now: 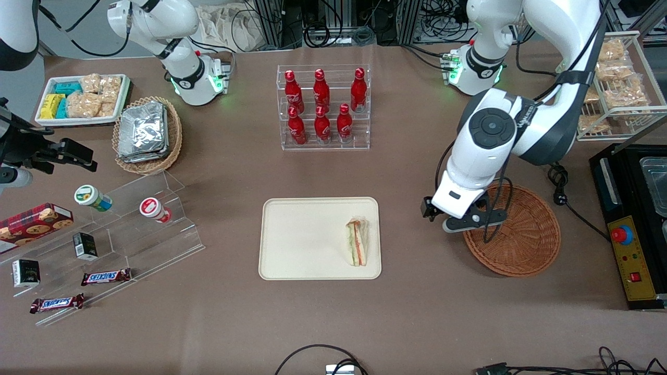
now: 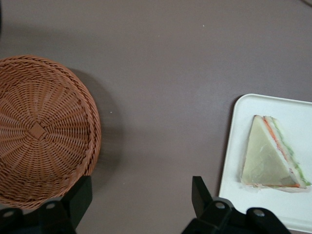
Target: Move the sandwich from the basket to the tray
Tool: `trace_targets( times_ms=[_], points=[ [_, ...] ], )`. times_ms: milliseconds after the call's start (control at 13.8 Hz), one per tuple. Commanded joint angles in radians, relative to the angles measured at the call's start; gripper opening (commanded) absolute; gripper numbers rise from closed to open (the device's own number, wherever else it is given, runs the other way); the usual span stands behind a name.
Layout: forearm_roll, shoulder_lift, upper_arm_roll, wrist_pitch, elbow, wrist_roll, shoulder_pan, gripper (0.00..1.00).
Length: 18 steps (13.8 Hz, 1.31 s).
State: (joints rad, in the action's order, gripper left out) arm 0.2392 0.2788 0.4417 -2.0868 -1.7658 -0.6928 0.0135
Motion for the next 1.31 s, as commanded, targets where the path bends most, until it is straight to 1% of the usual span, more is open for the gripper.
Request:
trace_targets(
  times_ms=[0, 145, 218, 290, 435, 508, 581, 653, 798, 944, 1089, 1234],
  points=[
    [-0.046, -0.04, 0.003, 0.1, 0.035, 0.138, -0.058, 0.93],
    [-0.09, -0.064, 0.003, 0.14, 0.04, 0.295, -0.133, 0.94],
    [-0.128, -0.085, -0.007, 0.14, 0.034, 0.388, -0.156, 0.94],
    [-0.164, -0.117, -0.071, 0.145, 0.028, 0.474, -0.141, 0.94],
    [-0.213, -0.148, -0.28, 0.181, 0.02, 0.602, -0.02, 0.96],
    [-0.227, -0.158, -0.35, 0.212, 0.023, 0.657, 0.015, 1.0],
    [-0.23, -0.156, -0.383, 0.23, 0.035, 0.679, 0.031, 1.0],
    [-0.23, -0.146, -0.383, 0.256, 0.064, 0.662, 0.029, 1.0],
    [-0.23, -0.077, -0.386, 0.336, 0.194, 0.638, 0.019, 1.0],
    [-0.238, -0.041, -0.386, 0.353, 0.285, 0.631, 0.019, 1.0],
    [-0.236, -0.032, -0.386, 0.378, 0.313, 0.63, 0.019, 1.0],
    [-0.219, -0.024, -0.385, 0.381, 0.313, 0.63, 0.025, 1.0]
  ],
)
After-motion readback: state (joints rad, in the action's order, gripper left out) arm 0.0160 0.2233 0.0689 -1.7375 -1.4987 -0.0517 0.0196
